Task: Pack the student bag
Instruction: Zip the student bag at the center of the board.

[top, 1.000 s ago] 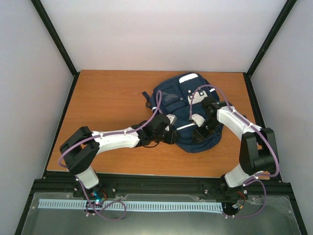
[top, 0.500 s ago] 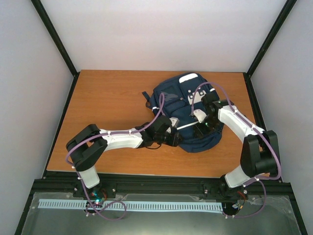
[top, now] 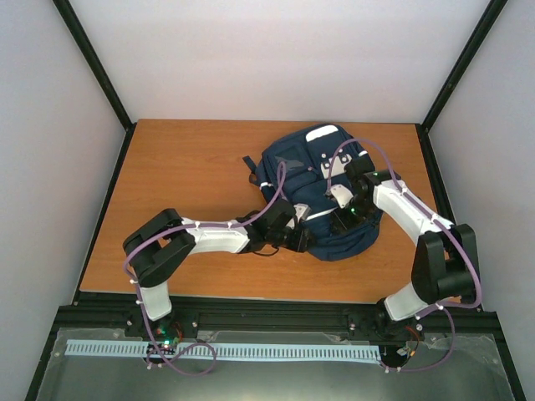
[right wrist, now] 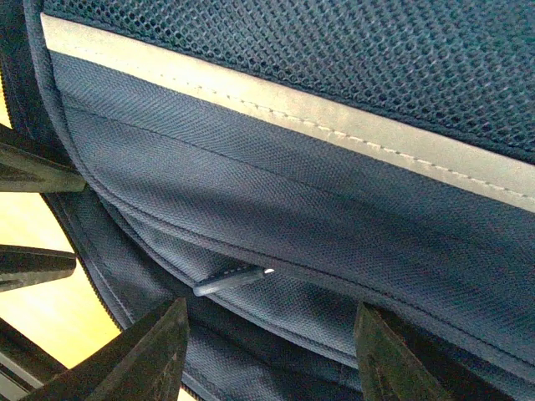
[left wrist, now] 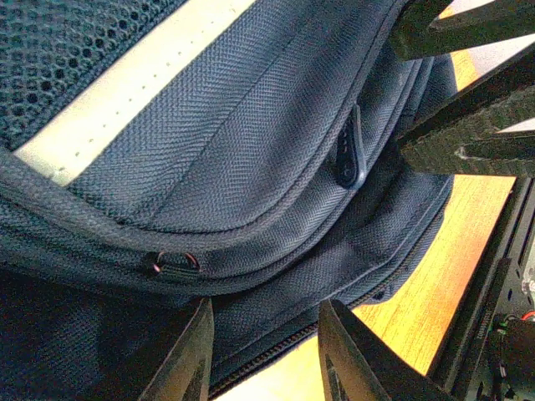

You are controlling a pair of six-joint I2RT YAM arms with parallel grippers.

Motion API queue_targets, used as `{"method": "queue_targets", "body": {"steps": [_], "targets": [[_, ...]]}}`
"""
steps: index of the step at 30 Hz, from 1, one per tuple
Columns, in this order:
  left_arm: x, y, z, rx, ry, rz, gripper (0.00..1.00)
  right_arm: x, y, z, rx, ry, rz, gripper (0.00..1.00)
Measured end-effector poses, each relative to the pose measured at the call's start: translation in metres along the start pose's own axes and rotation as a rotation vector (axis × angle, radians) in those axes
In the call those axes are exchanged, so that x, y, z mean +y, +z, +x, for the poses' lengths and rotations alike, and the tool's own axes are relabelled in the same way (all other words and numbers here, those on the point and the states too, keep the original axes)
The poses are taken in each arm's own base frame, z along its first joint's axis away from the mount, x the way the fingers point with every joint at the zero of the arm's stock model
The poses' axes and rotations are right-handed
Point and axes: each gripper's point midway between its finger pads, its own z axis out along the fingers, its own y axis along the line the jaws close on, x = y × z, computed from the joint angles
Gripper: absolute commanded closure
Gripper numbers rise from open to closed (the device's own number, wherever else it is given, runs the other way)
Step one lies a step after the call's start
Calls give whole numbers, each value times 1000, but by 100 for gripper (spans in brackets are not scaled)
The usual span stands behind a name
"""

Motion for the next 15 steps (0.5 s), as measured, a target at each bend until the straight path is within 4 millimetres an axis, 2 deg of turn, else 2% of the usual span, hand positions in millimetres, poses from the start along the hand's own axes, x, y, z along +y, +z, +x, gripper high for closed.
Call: {"method": "queue_targets", "body": {"steps": [5,9,15], "targets": [[0,2,-1,-5,1,6,66,3,1,-1,-1,0,-15,46],[-1,2,-2,-10,-1,8,67,12,13,-1,39,-35,-21,46],[0,2,-2,-16,0,6,68,16,30,4,111,-74,3,56]]}}
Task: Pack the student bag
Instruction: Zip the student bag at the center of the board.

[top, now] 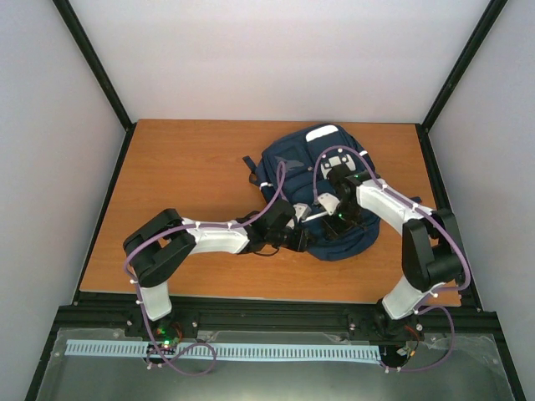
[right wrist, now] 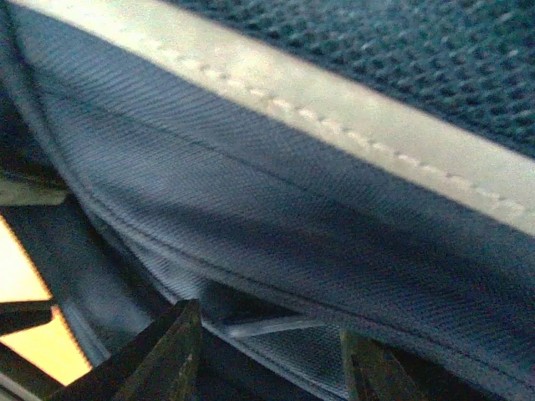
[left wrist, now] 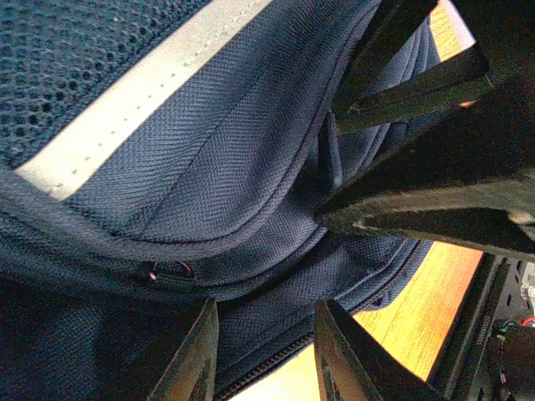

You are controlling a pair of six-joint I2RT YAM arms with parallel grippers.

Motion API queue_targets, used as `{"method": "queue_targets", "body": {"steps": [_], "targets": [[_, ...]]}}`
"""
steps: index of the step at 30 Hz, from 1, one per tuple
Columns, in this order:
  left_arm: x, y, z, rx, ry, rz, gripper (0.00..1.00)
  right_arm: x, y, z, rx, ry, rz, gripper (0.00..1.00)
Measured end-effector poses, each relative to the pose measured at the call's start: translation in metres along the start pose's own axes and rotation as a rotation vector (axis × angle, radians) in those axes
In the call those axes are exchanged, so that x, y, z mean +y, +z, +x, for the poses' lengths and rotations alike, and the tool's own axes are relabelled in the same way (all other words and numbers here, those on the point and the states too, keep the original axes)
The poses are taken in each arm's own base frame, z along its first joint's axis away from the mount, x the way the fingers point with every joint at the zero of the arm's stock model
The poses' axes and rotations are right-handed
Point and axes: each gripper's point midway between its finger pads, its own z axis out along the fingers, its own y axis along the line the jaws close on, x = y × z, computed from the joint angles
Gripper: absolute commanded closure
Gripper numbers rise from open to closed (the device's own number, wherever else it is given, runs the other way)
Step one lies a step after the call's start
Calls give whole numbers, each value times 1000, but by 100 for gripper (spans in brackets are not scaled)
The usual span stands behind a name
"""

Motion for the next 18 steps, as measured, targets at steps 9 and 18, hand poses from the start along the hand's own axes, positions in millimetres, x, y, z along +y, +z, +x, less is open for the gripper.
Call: {"method": "queue_targets", "body": {"steps": [9,18], "targets": [[5,0,1,-7,-2,-21,67,-15,7,1,30,3,81,79],[9,-4,-3,-33,-4,-49,55,-24,-10,11,-9,22,122,97]]}}
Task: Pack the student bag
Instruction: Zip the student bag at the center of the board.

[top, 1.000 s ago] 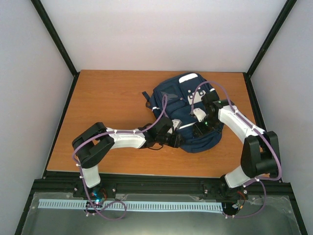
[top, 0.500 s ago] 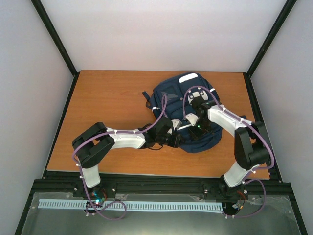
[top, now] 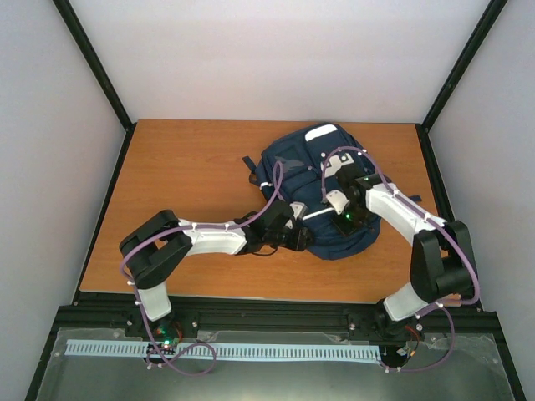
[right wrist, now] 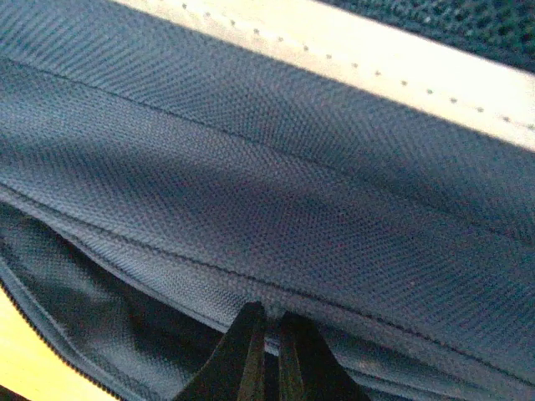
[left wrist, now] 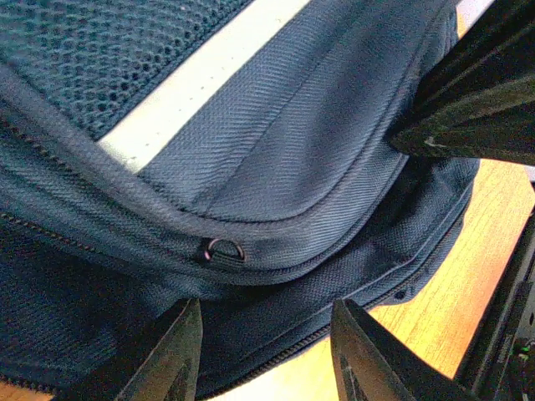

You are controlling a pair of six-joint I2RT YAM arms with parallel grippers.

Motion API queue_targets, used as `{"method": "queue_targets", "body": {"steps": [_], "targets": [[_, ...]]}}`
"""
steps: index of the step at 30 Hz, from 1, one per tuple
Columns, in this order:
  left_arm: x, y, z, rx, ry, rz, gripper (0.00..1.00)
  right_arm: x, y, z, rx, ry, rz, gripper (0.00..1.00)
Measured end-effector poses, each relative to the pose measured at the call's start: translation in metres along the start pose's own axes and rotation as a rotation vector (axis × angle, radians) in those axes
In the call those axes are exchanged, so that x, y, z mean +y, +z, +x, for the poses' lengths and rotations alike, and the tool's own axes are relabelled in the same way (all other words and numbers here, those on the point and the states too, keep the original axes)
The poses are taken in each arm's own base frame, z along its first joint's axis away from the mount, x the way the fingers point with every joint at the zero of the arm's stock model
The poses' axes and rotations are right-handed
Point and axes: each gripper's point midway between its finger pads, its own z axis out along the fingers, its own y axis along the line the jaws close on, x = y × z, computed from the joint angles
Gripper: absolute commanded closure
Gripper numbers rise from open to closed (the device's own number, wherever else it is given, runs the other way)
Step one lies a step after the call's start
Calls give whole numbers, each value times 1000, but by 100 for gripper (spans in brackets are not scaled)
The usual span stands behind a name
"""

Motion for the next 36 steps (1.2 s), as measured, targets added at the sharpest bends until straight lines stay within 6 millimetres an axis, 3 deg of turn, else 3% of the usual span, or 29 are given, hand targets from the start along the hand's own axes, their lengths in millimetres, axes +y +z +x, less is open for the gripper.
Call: {"method": "queue_targets", "body": {"steps": [8,16,24,30,36], "targets": [[1,-17,-6,-49,-3,-23,52,1,-18,1,-55,-33,19,97],[1,-24,-15,-90,0,-42,51,1,-20,7,-39,-86,21,97],[-13,-59,-49,-242,319,-79,50,5,-23,12,-30,-119,6,97],[-1,-51,-37,-253,559,-106,51,7,-29,12,-29,-141,-5,97],[-1,-39,-40,-276,730,-112,51,9,-32,12,-29,-159,-19,97]]}}
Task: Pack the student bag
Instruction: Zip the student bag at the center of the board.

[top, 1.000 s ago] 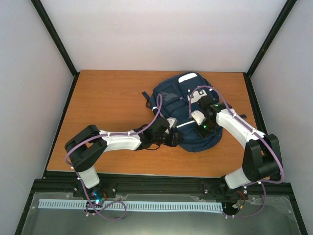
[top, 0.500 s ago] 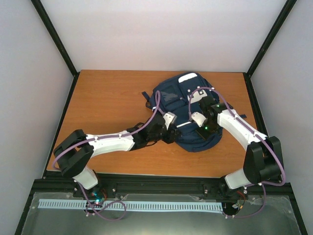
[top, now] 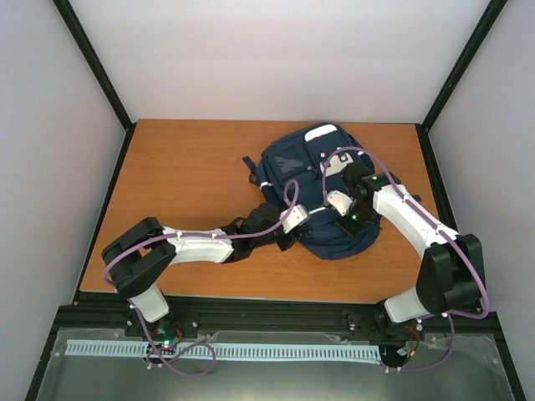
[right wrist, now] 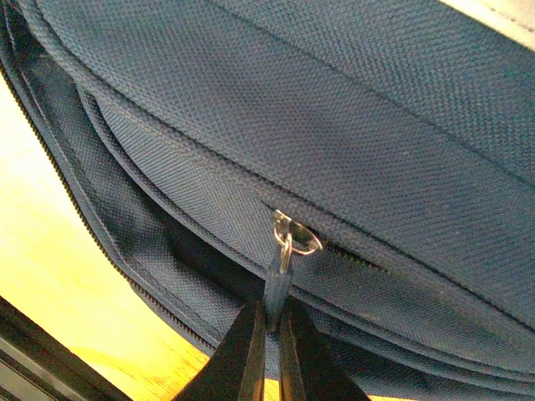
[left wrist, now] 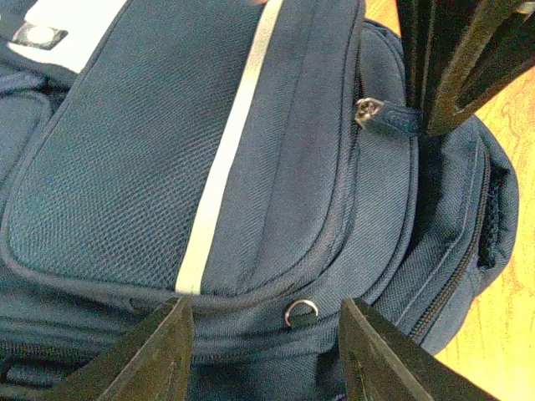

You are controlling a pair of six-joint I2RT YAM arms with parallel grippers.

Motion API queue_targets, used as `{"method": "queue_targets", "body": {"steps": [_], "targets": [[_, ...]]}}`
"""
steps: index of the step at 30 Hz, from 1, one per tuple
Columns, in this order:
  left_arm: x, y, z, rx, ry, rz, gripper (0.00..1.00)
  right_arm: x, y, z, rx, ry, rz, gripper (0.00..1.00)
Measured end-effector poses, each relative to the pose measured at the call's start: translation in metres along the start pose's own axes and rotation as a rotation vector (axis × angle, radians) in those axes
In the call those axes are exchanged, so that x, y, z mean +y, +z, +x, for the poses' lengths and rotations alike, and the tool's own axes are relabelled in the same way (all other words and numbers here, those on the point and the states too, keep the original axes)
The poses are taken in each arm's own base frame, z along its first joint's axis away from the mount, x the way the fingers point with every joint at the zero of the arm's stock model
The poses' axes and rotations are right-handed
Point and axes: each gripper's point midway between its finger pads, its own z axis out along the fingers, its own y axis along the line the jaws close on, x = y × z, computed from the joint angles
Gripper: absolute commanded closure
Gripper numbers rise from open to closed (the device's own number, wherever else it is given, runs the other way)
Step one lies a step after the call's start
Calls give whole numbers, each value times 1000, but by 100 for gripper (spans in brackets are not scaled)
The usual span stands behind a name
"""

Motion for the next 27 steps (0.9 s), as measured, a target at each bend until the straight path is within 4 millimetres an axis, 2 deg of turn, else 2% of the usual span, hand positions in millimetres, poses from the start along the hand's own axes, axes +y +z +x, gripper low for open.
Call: {"method": "queue_targets", "body": {"steps": [9,12,15,20,27], "targets": [[-19,27,-5,-41,152,103,62,3,-1,3,13,-24,-12,97],[-22,38,-11,-49,191,112,69,3,-2,3,15,-31,-12,97],[-21,45,-17,-61,227,100,82,2,-4,3,16,-34,-13,97],[-19,49,-14,-54,270,72,98,2,-2,5,32,-33,-21,97],[-17,49,-13,-47,288,50,99,-6,0,10,45,-17,-37,97]]}}
